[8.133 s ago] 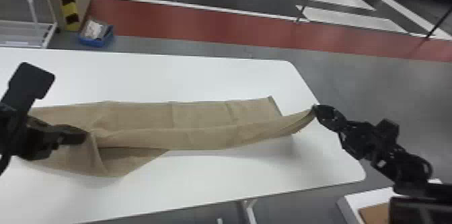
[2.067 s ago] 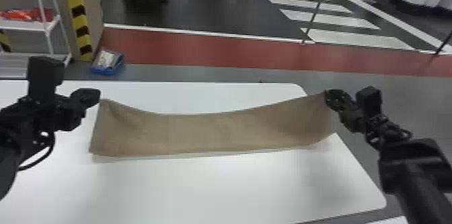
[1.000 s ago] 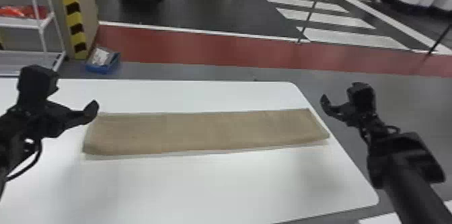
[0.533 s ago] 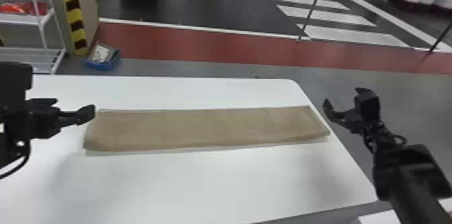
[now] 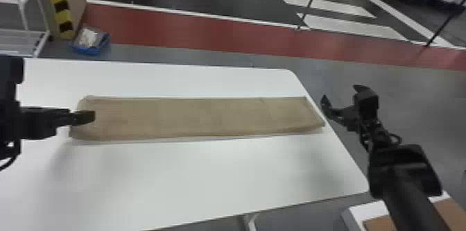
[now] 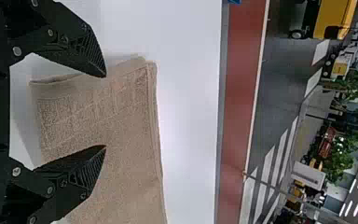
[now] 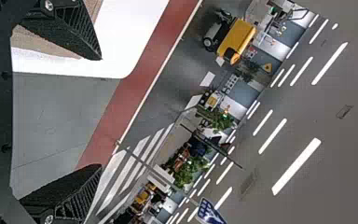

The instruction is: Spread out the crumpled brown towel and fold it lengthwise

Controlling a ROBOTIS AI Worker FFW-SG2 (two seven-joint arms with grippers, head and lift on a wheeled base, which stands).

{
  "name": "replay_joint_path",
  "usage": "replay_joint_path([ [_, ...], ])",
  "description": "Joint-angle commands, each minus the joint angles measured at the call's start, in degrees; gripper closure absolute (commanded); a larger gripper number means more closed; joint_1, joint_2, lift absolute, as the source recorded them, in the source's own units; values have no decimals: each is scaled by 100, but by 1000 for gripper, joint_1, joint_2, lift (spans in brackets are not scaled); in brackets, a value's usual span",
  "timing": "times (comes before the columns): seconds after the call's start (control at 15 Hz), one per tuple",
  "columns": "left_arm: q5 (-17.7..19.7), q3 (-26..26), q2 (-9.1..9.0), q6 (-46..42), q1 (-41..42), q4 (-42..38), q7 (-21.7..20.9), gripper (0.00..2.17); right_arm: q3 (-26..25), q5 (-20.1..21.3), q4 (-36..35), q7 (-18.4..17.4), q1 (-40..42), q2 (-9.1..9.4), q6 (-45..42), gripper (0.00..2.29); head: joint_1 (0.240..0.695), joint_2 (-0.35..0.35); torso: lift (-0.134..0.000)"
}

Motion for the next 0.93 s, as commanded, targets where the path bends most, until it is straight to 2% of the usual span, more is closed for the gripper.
replay_joint_path([
  [0.0,-146,-107,-8,219,-8,0,67,417,3,-3,0,0,-12,-1,-11,70,670,-341,-120],
  [0.2,-445,-326,-8,360,-43,0,76,417,-6,-3,0,0,-12,-1,-152,70,681,-343,-120],
  [0.27,-409,-353,1,377,-34,-9,23,437,-6,-12,0,0,-12,-1,-152,70,683,-343,-120],
  [0.33,-392,-353,1,447,-34,-9,14,680,-6,-3,0,0,-21,-10,-152,70,685,-344,-120],
  [0.4,-409,-344,1,658,-43,-18,5,788,-6,-3,0,0,-21,-10,-152,70,686,-346,-120],
  [0.47,-409,-335,18,834,-69,-35,-39,792,-6,-12,0,0,-30,-10,-170,70,689,-349,-120],
  [0.67,-383,-282,18,940,-17,-299,-21,1204,-6,-47,0,0,-38,-10,-170,70,695,-350,-120],
  [0.87,-409,-186,53,957,10,-448,32,1237,20,-65,0,0,-38,-1,-187,70,690,-350,-120],
])
